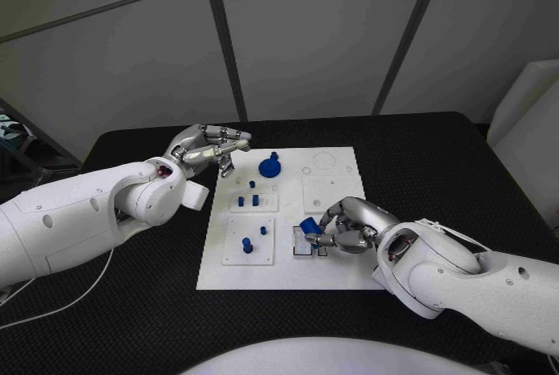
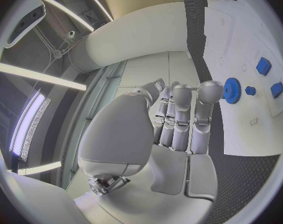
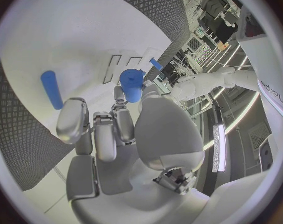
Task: Assemble the parts on the task board
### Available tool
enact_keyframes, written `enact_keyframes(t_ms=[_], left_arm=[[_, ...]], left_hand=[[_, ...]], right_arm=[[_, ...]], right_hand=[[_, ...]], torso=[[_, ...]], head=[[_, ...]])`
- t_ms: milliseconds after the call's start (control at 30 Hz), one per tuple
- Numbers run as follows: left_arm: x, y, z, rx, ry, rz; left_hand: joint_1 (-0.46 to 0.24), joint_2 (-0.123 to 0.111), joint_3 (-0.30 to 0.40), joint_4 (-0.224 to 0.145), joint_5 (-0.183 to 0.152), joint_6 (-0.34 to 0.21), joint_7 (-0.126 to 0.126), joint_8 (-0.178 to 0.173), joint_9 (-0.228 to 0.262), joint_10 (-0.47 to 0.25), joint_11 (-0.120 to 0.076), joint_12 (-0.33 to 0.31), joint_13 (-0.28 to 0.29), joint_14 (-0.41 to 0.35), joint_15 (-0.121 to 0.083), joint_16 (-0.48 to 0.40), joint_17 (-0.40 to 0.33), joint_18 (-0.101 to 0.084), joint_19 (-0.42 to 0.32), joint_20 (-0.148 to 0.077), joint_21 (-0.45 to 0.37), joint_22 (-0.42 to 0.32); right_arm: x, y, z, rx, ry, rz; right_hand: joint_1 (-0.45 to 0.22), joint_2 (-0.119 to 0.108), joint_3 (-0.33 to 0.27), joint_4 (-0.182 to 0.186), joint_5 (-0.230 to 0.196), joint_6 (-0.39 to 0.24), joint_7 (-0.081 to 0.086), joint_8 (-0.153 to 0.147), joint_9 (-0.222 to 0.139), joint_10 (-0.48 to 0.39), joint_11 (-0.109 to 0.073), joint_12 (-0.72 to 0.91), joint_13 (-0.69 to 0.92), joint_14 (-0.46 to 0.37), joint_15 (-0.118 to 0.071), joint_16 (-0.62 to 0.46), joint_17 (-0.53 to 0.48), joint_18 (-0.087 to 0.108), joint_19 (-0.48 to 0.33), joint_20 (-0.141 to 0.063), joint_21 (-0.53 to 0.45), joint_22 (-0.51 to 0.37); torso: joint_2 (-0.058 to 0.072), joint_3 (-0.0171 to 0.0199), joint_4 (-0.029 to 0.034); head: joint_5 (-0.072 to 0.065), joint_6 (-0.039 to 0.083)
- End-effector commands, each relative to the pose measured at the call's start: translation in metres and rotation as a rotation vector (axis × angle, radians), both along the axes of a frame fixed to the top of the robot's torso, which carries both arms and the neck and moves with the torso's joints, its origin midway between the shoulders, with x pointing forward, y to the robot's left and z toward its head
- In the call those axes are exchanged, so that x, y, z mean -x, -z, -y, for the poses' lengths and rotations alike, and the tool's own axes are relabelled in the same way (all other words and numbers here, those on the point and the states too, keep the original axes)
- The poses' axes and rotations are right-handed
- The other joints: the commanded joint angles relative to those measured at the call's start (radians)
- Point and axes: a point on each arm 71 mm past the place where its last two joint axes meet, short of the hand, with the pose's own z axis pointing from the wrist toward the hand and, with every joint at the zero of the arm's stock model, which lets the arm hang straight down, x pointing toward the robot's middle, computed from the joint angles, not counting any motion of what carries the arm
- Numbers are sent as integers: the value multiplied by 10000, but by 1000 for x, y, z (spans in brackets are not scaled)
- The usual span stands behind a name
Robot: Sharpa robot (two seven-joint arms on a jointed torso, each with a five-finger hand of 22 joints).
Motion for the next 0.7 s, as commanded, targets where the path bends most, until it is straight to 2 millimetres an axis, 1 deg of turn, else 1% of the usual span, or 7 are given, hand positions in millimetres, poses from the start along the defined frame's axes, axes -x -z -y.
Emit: enact_keyframes(t_ms=[33,167,433,567,600,633,700], left_arm=[[0,-1,1,109,107,18],[0,-1,1,110,110,16],[0,-1,1,110,119,9],[0,-1,1,104,110,6],[0,-1,1,105,112,5],[0,-1,1,105,114,4],[0,-1,1,106,119,1]], left_hand=[[-5,58,-23,-18,43,11,11,41,-10,-60,-25,32,12,-72,-1,33,-13,103,58,20,18,5],[-32,70,-38,-5,46,5,9,47,-14,-75,-25,39,13,-70,1,61,0,101,60,21,21,10],[-32,70,-38,-5,46,5,9,47,-14,-75,-25,39,13,-70,1,61,0,101,60,21,21,10],[-32,70,-38,-5,46,5,9,47,-14,-75,-25,39,13,-70,1,61,0,101,60,21,21,10],[-33,71,-39,-4,46,5,9,48,-14,-75,-25,39,14,-71,1,60,-2,101,60,21,22,11],[-40,74,-43,0,47,4,9,49,-15,-78,-25,41,14,-74,1,59,-11,100,62,22,27,14],[-40,74,-43,0,47,4,9,49,-15,-78,-25,41,14,-74,1,59,-11,100,62,22,27,14]], right_arm=[[-1,5,-3,270,-78,-513],[-4,6,-8,322,-19,-432],[-6,8,-10,533,-12,-449],[-6,7,-10,597,8,-349],[-6,7,-11,609,2,-310],[-6,7,-11,617,-8,-278],[-7,7,-12,621,-30,-235]], right_hand=[[-172,0,-102,4,-120,126,-42,100,53,-41,-51,-39,338,1049,-86,-6,2509,-147,8,-27,-47,-7],[-347,65,-227,8,-213,224,-100,205,164,-17,-101,-41,359,1053,-126,0,2524,-149,19,-61,-41,8],[-504,141,-346,13,-258,319,-166,339,305,7,-158,-48,379,1054,-174,1,2528,-151,29,-104,-39,19],[-776,142,-518,20,-307,324,-200,433,425,15,-188,-65,387,1055,-203,3,2534,-152,30,-135,-44,19],[-857,126,-570,20,-350,319,-206,458,459,18,-194,-69,390,1055,-210,2,2532,-153,31,-142,-45,21],[-963,105,-629,20,-489,308,-212,484,498,21,-201,-73,395,1054,-216,1,2529,-153,31,-149,-48,19],[-1236,55,-733,29,-939,274,-222,537,582,25,-205,-86,403,1052,-225,-3,2521,-152,27,-161,-59,10]], torso=[[-2,11,-8],[0,16,-23],[3,16,-20],[-1,16,-23],[1,16,-26],[3,16,-27],[2,18,-21]], head=[[47,5],[74,6],[107,-10],[108,-13],[106,-11],[107,-9],[112,-17]])
